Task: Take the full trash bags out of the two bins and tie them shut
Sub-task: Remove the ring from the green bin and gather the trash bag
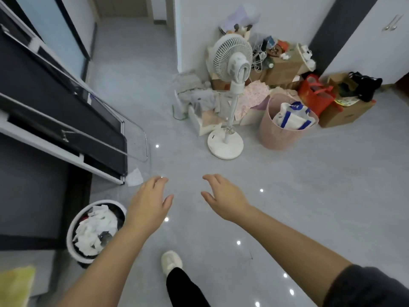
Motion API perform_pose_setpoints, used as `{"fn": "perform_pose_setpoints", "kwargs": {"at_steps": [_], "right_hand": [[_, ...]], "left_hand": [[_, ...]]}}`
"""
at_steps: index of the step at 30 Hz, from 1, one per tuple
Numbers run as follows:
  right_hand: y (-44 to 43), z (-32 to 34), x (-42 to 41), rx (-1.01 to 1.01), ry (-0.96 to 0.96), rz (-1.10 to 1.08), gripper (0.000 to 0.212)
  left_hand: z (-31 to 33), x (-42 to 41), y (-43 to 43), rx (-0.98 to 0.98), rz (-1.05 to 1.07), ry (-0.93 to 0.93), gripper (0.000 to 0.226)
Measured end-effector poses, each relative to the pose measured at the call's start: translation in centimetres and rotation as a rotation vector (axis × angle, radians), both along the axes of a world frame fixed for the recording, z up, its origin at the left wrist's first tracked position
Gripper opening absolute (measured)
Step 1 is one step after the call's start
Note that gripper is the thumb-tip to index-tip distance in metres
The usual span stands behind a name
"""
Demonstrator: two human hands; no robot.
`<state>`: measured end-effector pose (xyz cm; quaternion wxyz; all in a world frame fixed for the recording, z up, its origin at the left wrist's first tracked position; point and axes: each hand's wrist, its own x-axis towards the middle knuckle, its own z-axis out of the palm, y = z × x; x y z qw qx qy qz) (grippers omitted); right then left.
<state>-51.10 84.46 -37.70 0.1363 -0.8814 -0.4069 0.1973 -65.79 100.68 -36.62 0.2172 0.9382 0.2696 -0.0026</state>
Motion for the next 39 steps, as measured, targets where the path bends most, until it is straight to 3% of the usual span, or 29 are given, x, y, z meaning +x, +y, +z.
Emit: {"fn": "perform_pose_setpoints", "kwargs": {"at_steps": [6, 13, 22, 27, 32, 39], "right_hand": [[12.8, -9.9, -3.7, -0.111, 0.106, 0.086, 0.049], [23.9, -25.4, -8.9, -0.139, 0.128, 0.173, 0.049], [31.6, -46.1, -14.0, -0.111, 0.46, -0.032, 0.058], [33.6, -49.4, -15.7, -0.034, 0.455, -0.067, 0.038], [34.9, -49.5, -16.2, -0.097, 0.196, -0.027, 0.014], [36.1, -48.3, -16.6, -0.096, 0.078, -0.012, 0.023]], "left_hand": [[-8.5, -4.9, 10.1, -0.047, 0.173, 0.048, 0.046], [-24.6, -11.0, 20.5, 0.016, 0.311, 0.122, 0.041], [-45.4, -20.5, 29.0, 0.146, 0.573, 0.246, 0.035], [-50.0, -25.2, 30.7, 0.142, 0.769, 0.231, 0.036], [-51.9, -27.8, 31.4, -0.036, 0.908, 0.227, 0.025], [-52.2, -27.6, 32.7, -0.167, 1.005, 0.175, 0.036]]}}
